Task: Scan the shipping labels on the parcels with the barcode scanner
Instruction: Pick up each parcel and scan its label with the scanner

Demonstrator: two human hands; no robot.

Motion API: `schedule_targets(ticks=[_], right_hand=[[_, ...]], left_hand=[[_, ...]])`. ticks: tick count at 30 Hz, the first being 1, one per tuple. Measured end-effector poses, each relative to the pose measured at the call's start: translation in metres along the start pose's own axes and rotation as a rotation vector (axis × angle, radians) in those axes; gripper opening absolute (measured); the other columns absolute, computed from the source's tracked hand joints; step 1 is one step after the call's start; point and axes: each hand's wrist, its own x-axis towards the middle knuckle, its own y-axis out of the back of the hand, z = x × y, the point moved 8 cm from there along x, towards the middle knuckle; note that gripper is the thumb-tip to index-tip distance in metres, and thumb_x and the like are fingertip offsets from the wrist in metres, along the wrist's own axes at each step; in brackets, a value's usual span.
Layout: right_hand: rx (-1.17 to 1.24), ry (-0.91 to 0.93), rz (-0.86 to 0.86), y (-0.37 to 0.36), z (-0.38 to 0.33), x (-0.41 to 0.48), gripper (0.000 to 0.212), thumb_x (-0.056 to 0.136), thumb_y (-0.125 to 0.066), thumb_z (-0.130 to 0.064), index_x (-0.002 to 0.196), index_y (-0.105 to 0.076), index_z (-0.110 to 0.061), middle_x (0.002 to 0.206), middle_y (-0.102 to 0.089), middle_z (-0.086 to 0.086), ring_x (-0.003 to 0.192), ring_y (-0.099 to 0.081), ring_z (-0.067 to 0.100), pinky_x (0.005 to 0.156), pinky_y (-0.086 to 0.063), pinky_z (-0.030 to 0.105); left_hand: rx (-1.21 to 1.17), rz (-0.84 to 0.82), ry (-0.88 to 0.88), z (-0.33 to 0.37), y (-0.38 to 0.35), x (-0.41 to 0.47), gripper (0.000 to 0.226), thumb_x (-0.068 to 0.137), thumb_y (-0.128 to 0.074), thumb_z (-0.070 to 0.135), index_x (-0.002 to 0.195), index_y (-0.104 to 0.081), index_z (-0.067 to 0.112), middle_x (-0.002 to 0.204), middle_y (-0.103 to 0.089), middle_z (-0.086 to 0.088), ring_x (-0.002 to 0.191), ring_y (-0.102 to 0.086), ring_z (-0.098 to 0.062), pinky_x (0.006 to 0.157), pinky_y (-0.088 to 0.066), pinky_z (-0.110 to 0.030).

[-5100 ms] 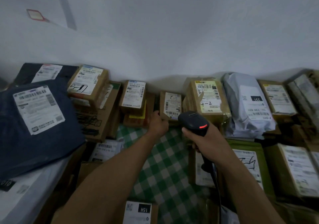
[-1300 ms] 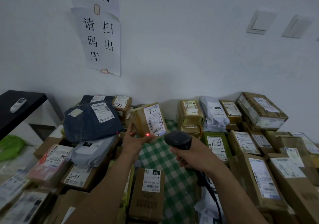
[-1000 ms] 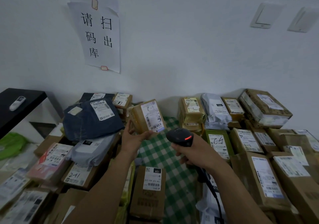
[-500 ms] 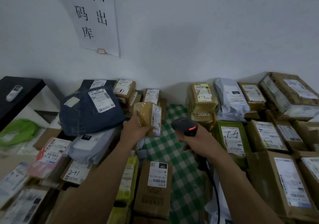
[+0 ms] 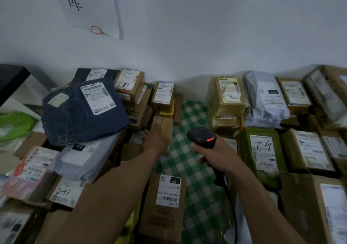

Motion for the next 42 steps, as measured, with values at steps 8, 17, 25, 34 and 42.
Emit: schedule_targets(ticks=[8, 17, 25, 34, 42], right_hand=[[0.077, -0.018, 0.080, 0.024, 0.015, -0.011, 0.043, 0.090, -0.079, -0.039, 0.128, -0.061, -0.032, 0.107, -0.074, -0.001, 0.067, -0.075, 0.012, 0.067, -0.058, 0.034], [0.275, 0.025, 0.260, 0.086, 0.020, -0.033, 0.026, 0.094, -0.077, -0.029, 0.117, -0.066, -0.034, 0.100, -0.076, -0.003, 0.073, -0.076, 0.019, 0.063, -0.054, 0.030], [0.274, 0.004, 0.311, 0.115, 0.042, -0.022, 0.027, 0.095, -0.075, -0.032, 0.119, -0.063, -0.035, 0.101, -0.074, -0.001, 0.071, -0.076, 0.017, 0.071, -0.062, 0.043], [0.278, -0.034, 0.306, 0.119, 0.058, -0.005, 0.024, 0.096, -0.073, -0.031, 0.118, -0.062, -0.033, 0.102, -0.074, -0.003, 0.066, -0.073, 0.010, 0.052, -0.053, 0.018], [0.311, 0.000, 0.334, 0.121, 0.051, -0.023, 0.030, 0.095, -0.075, -0.031, 0.123, -0.065, -0.029, 0.102, -0.077, 0.001, 0.073, -0.075, 0.015, 0.069, -0.063, 0.034]], left_hand=[[0.125, 0.211, -0.139, 0.029, 0.010, -0.008, 0.057, 0.099, -0.051, 0.053, 0.142, -0.039, 0.018, 0.148, -0.026, -0.014, 0.140, -0.027, -0.039, 0.121, -0.022, -0.058], [-0.456, -0.040, -0.412, 0.176, 0.045, -0.047, 0.041, 0.104, -0.057, 0.037, 0.141, -0.054, 0.021, 0.139, -0.056, 0.003, 0.125, -0.053, -0.013, 0.097, -0.043, -0.030], [-0.621, -0.198, -0.237, 0.245, 0.006, -0.019, 0.058, 0.104, -0.057, 0.042, 0.154, -0.040, 0.016, 0.146, -0.056, -0.004, 0.119, -0.060, -0.018, 0.084, -0.049, -0.024], [-0.880, -0.334, -0.237, 0.227, -0.039, -0.002, 0.095, 0.091, -0.078, 0.027, 0.163, -0.016, 0.038, 0.151, -0.053, 0.000, 0.132, -0.057, -0.026, 0.105, -0.048, -0.042], [-0.862, -0.342, -0.380, 0.215, -0.038, -0.024, 0.115, 0.077, -0.088, 0.012, 0.160, -0.018, 0.046, 0.151, -0.051, -0.007, 0.137, -0.050, -0.023, 0.112, -0.046, -0.052]])
